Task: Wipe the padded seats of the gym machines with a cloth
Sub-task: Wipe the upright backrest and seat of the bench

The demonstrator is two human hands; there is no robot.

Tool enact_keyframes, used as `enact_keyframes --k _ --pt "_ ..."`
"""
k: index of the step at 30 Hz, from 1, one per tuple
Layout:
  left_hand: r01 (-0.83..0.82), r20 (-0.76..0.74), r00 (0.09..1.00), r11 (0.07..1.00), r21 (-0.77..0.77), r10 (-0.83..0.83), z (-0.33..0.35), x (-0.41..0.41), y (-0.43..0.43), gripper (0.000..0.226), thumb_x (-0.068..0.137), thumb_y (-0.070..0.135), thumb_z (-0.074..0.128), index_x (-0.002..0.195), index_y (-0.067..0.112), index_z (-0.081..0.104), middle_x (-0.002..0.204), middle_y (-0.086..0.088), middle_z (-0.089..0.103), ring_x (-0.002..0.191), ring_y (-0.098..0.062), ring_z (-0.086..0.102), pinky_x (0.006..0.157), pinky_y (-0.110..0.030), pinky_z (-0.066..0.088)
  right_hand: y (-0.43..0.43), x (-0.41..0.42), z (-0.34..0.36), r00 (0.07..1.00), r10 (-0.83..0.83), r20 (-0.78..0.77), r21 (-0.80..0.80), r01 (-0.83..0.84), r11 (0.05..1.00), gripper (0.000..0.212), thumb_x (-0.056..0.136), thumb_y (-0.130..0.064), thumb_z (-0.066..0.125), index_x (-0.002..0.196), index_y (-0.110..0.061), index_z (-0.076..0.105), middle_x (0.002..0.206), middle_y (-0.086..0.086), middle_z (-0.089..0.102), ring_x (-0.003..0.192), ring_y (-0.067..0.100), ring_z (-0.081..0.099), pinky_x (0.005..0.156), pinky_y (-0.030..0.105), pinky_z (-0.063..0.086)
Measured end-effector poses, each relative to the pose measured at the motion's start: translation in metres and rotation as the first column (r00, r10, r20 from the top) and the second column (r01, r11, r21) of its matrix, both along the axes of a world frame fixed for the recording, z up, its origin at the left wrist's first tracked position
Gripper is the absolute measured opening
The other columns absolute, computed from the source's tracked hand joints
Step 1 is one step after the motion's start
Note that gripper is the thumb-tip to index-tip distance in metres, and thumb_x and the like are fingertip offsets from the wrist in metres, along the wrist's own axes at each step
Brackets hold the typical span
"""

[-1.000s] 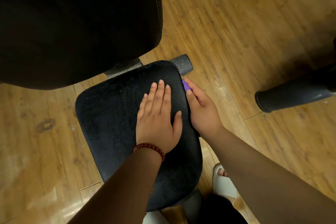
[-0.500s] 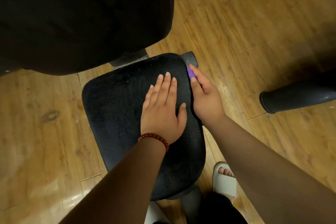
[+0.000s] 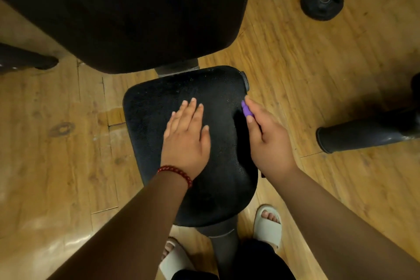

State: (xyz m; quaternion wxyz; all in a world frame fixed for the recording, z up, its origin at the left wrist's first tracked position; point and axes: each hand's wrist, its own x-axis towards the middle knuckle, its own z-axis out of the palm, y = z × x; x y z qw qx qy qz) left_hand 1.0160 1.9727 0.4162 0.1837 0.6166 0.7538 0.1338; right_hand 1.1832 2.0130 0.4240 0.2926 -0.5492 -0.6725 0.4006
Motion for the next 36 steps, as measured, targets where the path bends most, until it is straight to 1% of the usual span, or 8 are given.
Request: enact_keyframes --k 4,8,13,17,23,30,33,36 --pt "-0.204 -0.015 0.979 0.979 -0.009 0.204 0.011 -0.059 -0.047 0.05 0.101 0.026 0.037 0.149 0.014 0.032 0.159 -0.001 0.023 0.147 -0.014 0.013 0.12 -0.032 0.008 -0.004 -0.056 0.02 0.959 0.238 0.157 0.11 -0.256 0.96 0.044 0.102 -0.015 0.042 0.146 -0.021 0.04 0.151 -0.002 0.041 0.139 0.005 0.031 0.112 0.009 0.017" --pt "-0.309 -0.031 0.95 0.95 0.037 0.31 0.018 -0.099 -0.08 0.049 0.099 0.023 0.034 0.144 0.006 0.041 0.153 -0.01 0.036 0.144 -0.024 0.027 0.117 -0.033 0.015 -0.01 -0.13 0.026 0.829 0.45 0.333 0.161 -0.52 0.839 0.047 0.102 -0.013 0.044 0.148 -0.018 0.038 0.154 0.002 0.036 0.143 0.02 0.03 0.114 0.024 0.019" --pt "-0.345 0.005 0.938 0.933 0.105 0.347 0.017 -0.121 -0.096 0.056 0.094 0.03 0.029 0.139 0.002 0.048 0.146 -0.014 0.045 0.138 -0.029 0.037 0.114 -0.035 0.02 -0.011 -0.189 -0.001 0.647 0.484 0.589 0.15 -0.676 0.721 0.047 0.103 -0.021 0.04 0.15 -0.02 0.034 0.157 0.004 0.031 0.147 0.025 0.021 0.119 0.037 0.005" --pt "-0.349 0.031 0.937 0.934 0.074 0.347 0.011 -0.127 -0.108 0.05 0.095 0.023 0.037 0.14 0.004 0.046 0.147 -0.013 0.045 0.14 -0.028 0.035 0.114 -0.036 0.021 -0.017 -0.187 -0.012 0.596 0.456 0.661 0.148 -0.7 0.699 0.048 0.103 -0.031 0.04 0.149 -0.025 0.034 0.157 0.0 0.03 0.146 0.025 0.021 0.119 0.038 0.003" --pt "-0.369 0.115 0.926 0.927 0.065 0.361 0.006 -0.125 -0.1 0.051 0.095 0.026 0.036 0.142 0.009 0.046 0.149 -0.008 0.042 0.141 -0.024 0.033 0.116 -0.043 0.028 0.013 -0.17 0.004 0.708 0.411 0.575 0.183 -0.601 0.778 0.047 0.102 -0.036 0.035 0.145 -0.02 0.042 0.152 0.001 0.04 0.144 0.02 0.029 0.118 0.037 0.016" --pt "-0.307 0.176 0.939 0.951 0.043 0.295 0.012 -0.108 -0.025 0.054 0.102 0.041 0.033 0.153 0.022 0.024 0.162 0.001 0.01 0.149 -0.016 0.003 0.118 -0.03 0.005 0.033 -0.149 -0.023 0.801 0.428 0.419 0.194 -0.539 0.819 0.056 0.099 -0.041 0.022 0.134 -0.012 0.056 0.143 0.003 0.051 0.139 0.011 0.035 0.118 0.028 0.016" --pt "-0.342 0.196 0.917 0.937 -0.068 0.349 0.0 -0.1 -0.015 0.063 0.1 0.051 0.031 0.154 0.022 0.016 0.163 0.001 -0.002 0.149 -0.014 -0.006 0.119 -0.031 0.004 0.035 -0.148 -0.025 0.858 0.392 0.332 0.193 -0.468 0.862 0.057 0.098 -0.038 0.021 0.132 -0.01 0.057 0.14 0.005 0.054 0.136 0.011 0.039 0.118 0.03 0.022" --pt "-0.377 0.244 0.894 0.925 -0.047 0.377 -0.005 -0.103 -0.018 0.059 0.101 0.046 0.036 0.153 0.024 0.02 0.163 0.0 -0.001 0.149 -0.015 -0.002 0.118 -0.03 0.007 0.036 -0.148 -0.028 0.861 0.386 0.333 0.201 -0.464 0.863 0.056 0.099 -0.037 0.021 0.132 -0.011 0.058 0.141 0.004 0.053 0.137 0.013 0.04 0.118 0.032 0.023"
